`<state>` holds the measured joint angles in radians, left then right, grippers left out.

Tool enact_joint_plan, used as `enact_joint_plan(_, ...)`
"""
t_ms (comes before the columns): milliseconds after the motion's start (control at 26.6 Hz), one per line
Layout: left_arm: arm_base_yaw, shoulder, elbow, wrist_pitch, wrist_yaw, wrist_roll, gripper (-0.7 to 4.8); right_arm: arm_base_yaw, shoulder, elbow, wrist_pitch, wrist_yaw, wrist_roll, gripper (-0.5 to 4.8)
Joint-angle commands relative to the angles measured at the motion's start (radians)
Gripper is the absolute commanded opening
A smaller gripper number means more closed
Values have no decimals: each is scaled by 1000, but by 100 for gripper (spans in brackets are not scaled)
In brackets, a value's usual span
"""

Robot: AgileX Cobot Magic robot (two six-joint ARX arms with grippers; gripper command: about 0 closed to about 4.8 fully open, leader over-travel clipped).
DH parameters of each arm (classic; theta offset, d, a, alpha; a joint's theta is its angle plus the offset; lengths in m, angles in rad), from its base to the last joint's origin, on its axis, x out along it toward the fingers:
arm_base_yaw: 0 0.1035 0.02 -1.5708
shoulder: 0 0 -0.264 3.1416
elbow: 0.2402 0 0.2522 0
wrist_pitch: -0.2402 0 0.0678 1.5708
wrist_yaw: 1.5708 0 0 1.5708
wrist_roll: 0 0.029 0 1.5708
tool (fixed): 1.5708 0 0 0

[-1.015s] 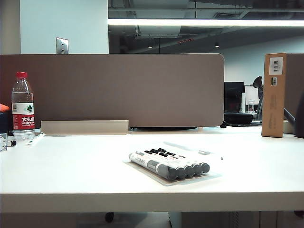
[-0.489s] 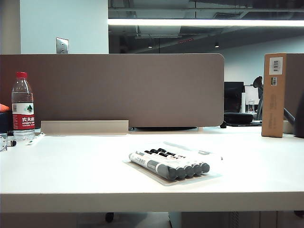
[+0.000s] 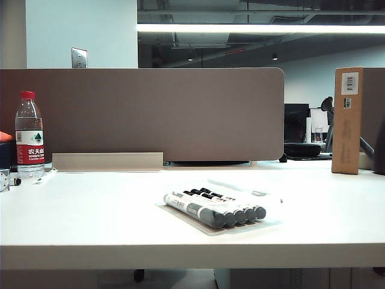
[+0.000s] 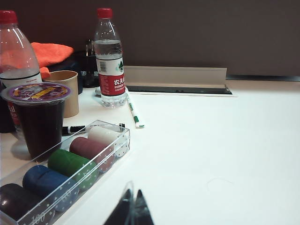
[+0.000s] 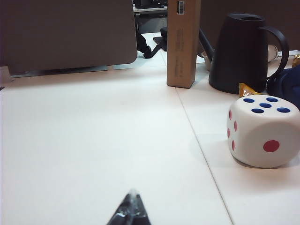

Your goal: Pick up the markers scattered on the table and put them into the packaging box, making sure the markers fit the shape of the box's grooves.

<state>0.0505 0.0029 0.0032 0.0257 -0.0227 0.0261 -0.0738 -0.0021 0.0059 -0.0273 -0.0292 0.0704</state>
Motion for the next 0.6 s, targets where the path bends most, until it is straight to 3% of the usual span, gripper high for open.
enact_joint_plan(38, 0, 0, 5, 13, 0, 0, -5, 36, 0, -4, 11, 65, 4, -2)
enact_joint_plan(263, 0, 0, 5, 13, 0, 0, -5, 105, 0, -5, 23, 80, -23, -2)
enact_joint_plan(601, 0, 0, 4, 13, 0, 0, -5, 110, 0, -5, 23, 76, -23, -2)
